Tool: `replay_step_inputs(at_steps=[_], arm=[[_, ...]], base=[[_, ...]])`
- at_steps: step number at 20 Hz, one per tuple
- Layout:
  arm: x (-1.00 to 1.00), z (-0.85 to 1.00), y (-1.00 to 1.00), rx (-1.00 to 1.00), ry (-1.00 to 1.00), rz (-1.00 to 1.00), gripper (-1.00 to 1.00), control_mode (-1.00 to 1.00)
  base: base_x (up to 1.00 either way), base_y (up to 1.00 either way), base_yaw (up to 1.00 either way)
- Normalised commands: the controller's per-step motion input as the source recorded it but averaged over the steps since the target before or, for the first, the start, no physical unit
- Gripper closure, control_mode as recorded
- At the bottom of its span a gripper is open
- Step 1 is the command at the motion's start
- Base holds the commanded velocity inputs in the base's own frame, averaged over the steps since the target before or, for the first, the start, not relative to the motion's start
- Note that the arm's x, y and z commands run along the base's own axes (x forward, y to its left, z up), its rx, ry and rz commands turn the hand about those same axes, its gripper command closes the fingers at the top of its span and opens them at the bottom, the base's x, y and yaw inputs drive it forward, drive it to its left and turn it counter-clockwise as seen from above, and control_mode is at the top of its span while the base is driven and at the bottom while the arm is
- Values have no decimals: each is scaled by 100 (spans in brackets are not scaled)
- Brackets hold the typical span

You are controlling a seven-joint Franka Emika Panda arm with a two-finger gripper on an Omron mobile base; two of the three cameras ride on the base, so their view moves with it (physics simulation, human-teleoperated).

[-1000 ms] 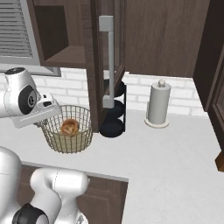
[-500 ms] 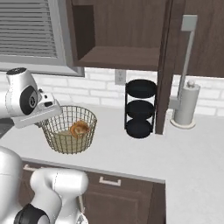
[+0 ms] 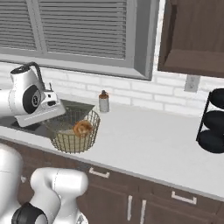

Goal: Open the cabinet, pick up the bread from the cabinet and place it in the basket. Then move the basket to the dining counter.

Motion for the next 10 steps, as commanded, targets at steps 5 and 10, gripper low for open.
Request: replay_step_inputs(at_steps=[5, 10], arm=[[0, 0, 0, 0, 0, 0, 100, 100], [0, 0, 0, 0, 0, 0, 100, 100]], base=[[-23, 86, 85], [-15, 78, 90]])
